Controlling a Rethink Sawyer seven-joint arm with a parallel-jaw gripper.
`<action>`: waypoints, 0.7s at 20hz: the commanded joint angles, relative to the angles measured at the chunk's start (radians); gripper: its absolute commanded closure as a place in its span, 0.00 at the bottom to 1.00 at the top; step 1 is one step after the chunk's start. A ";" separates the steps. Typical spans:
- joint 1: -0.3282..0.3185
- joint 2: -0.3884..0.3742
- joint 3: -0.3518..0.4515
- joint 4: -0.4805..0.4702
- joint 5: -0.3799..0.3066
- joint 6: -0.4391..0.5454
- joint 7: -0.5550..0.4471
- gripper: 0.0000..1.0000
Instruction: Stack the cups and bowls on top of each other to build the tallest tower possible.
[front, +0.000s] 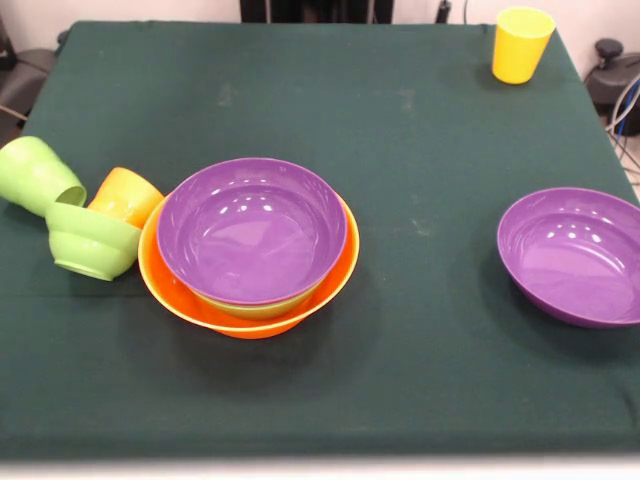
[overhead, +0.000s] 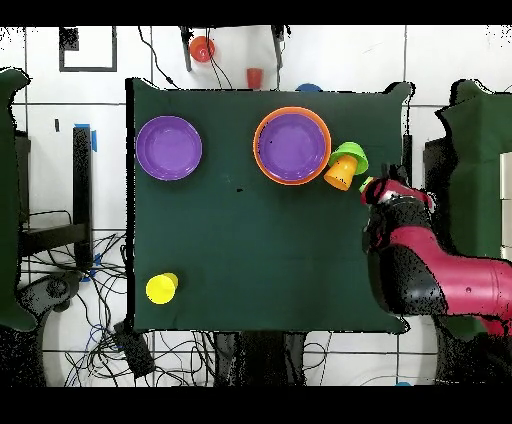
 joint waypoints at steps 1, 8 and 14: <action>0.246 0.004 -0.316 0.058 -0.156 0.088 0.077 1.00; 0.557 0.121 -0.695 0.002 -0.110 -0.052 0.154 1.00; 0.405 0.029 -0.518 0.138 -0.123 -0.063 0.059 1.00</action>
